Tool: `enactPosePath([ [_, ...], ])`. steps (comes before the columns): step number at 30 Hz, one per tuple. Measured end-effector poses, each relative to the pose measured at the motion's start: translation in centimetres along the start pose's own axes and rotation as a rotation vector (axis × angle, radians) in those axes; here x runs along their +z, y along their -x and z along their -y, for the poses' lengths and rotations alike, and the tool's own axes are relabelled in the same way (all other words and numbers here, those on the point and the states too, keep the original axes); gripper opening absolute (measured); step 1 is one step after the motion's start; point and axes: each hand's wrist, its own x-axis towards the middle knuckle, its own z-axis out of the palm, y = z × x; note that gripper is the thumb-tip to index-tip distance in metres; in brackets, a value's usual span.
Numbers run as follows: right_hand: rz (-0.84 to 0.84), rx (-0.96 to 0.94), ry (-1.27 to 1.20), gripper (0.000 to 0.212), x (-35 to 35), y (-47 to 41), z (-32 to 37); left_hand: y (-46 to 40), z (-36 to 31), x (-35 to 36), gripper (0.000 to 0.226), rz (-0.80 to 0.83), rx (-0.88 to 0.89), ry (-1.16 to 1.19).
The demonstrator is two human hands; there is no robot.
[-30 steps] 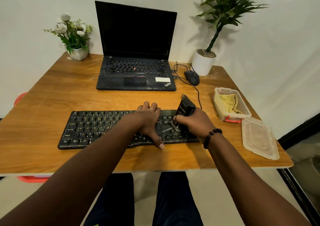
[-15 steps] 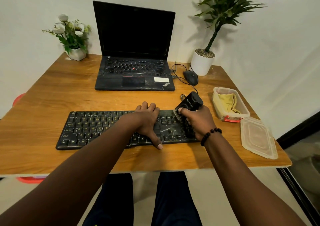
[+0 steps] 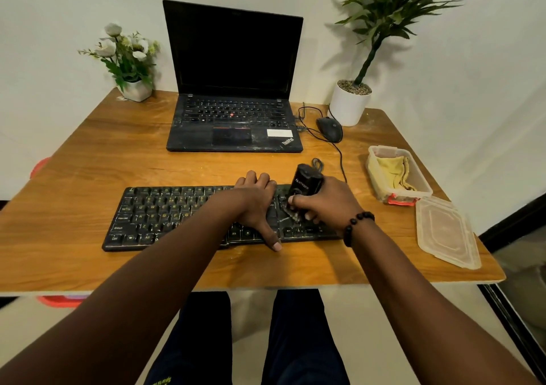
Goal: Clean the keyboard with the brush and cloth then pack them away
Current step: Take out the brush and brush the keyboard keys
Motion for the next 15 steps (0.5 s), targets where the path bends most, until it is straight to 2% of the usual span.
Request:
enactPosePath([
  [4,-0.230,0.003,-0.095,0.019,0.5,-0.8,-0.1,-0.2,0.0,-0.2,0.143,0.009,-0.004,-0.006],
  [9,-0.261,0.043,-0.096,0.024,2.4,-1.2,-0.1,-0.1,-0.1,-0.1,0.143,0.002,-0.008,-0.009],
  [11,-0.222,0.046,-0.042,0.024,2.4,-0.4,-0.2,-0.1,0.0,-0.1,0.143,-0.001,-0.007,0.001],
  [15,-0.016,0.028,0.036,0.018,0.5,1.2,-0.5,-0.2,0.1,0.1,0.144,-0.002,-0.004,0.009],
])
